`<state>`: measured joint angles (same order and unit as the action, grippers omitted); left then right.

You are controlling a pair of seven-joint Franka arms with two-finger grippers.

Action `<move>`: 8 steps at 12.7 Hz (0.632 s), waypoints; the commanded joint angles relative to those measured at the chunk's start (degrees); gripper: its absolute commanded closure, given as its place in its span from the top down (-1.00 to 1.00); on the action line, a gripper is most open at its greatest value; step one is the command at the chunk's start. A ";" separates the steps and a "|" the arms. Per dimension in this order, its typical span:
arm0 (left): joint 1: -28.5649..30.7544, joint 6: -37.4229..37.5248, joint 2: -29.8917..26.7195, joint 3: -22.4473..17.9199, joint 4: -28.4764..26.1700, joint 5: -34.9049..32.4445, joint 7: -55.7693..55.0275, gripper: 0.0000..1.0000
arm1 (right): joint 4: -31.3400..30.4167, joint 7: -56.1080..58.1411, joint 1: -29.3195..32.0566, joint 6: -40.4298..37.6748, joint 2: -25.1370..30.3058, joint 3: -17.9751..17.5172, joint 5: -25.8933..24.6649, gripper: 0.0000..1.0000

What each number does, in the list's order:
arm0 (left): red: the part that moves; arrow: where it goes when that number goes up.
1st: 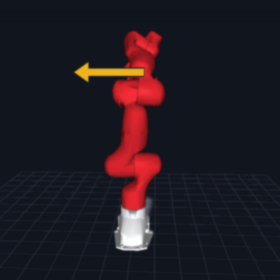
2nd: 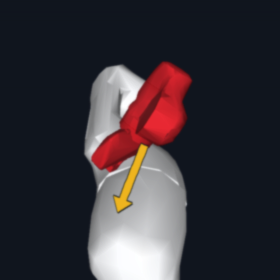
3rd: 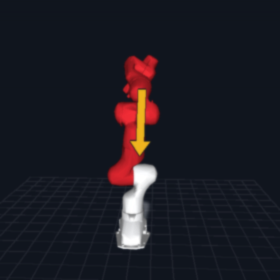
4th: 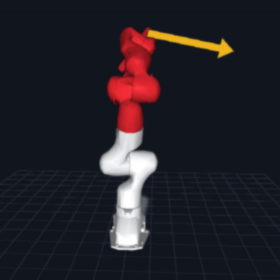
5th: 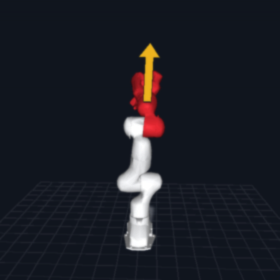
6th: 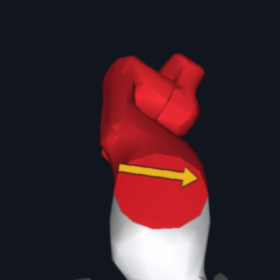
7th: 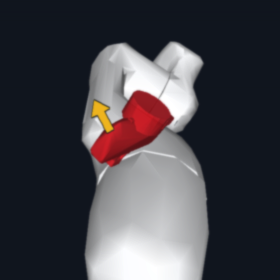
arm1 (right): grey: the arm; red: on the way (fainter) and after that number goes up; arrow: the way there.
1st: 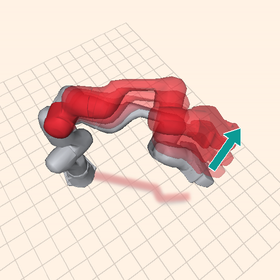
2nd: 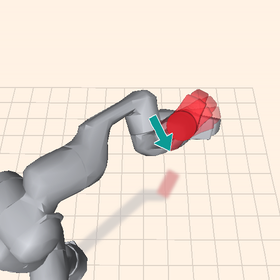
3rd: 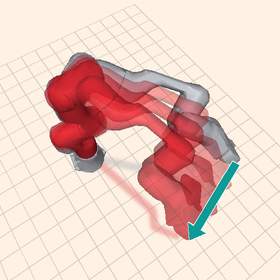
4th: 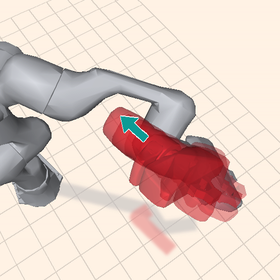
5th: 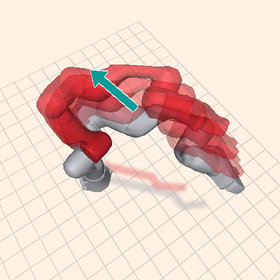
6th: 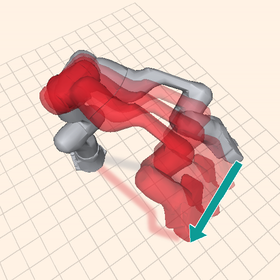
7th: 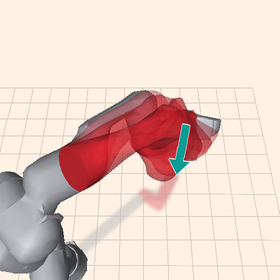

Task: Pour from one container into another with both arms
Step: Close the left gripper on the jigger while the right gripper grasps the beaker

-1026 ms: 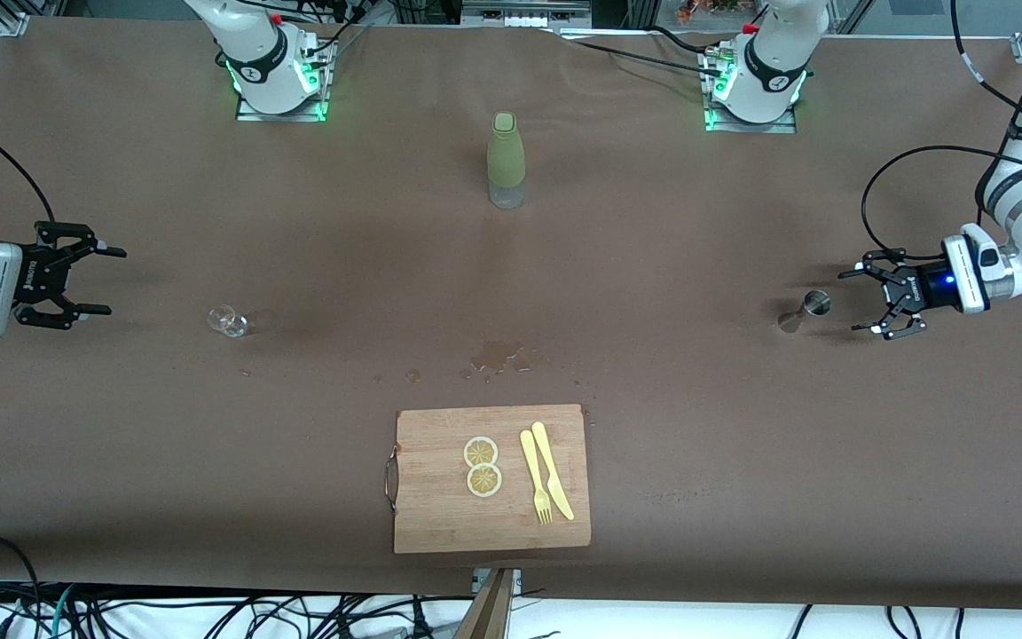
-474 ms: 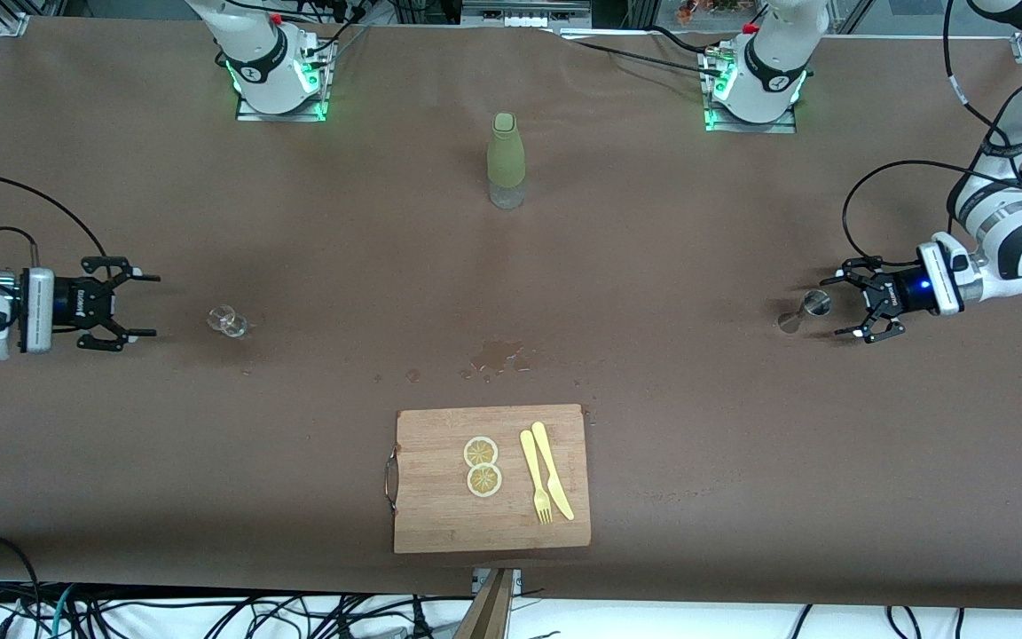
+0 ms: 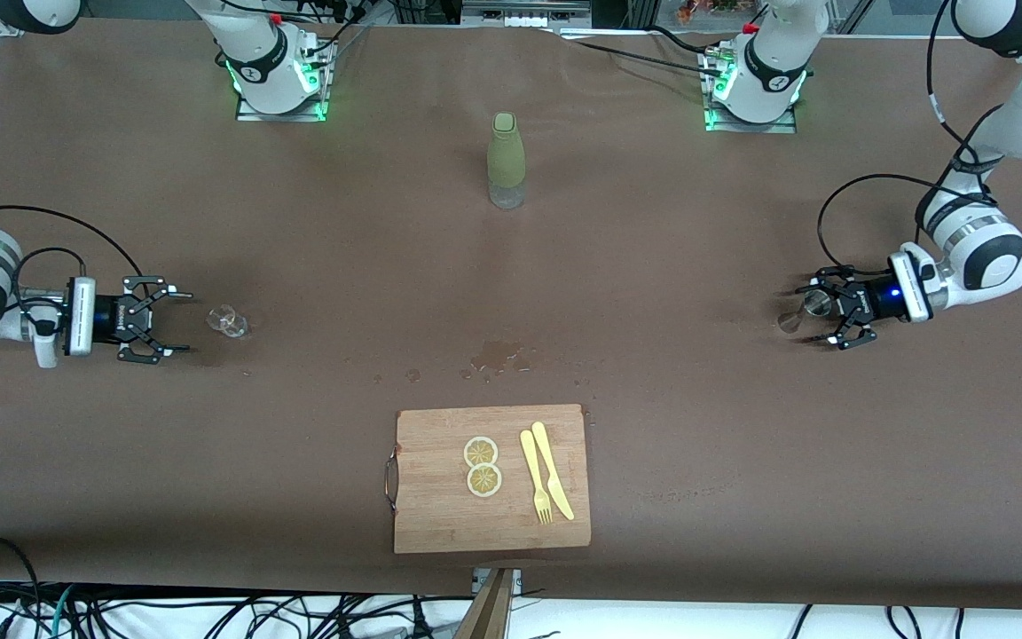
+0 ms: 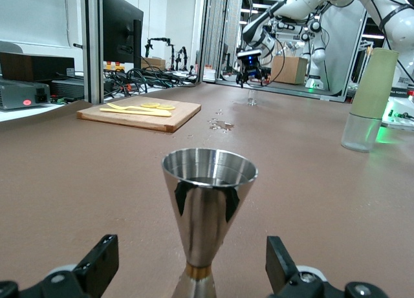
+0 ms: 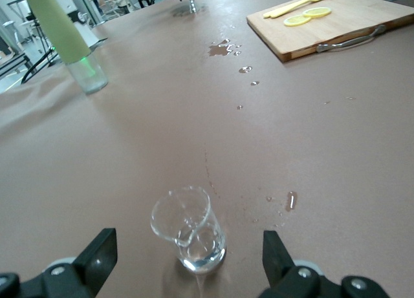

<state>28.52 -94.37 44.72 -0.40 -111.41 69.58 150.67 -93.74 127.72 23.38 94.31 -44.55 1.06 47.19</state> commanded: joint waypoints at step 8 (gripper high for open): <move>-2.15 0.24 1.78 -0.30 0.75 2.84 3.05 0.03 | 1.45 10.88 0.01 1.49 -6.51 -1.14 5.19 1.00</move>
<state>26.67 -94.37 45.94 -0.44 -111.22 70.71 151.18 -93.49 137.79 23.26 95.40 -50.41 0.57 51.39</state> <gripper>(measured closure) 0.286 0.000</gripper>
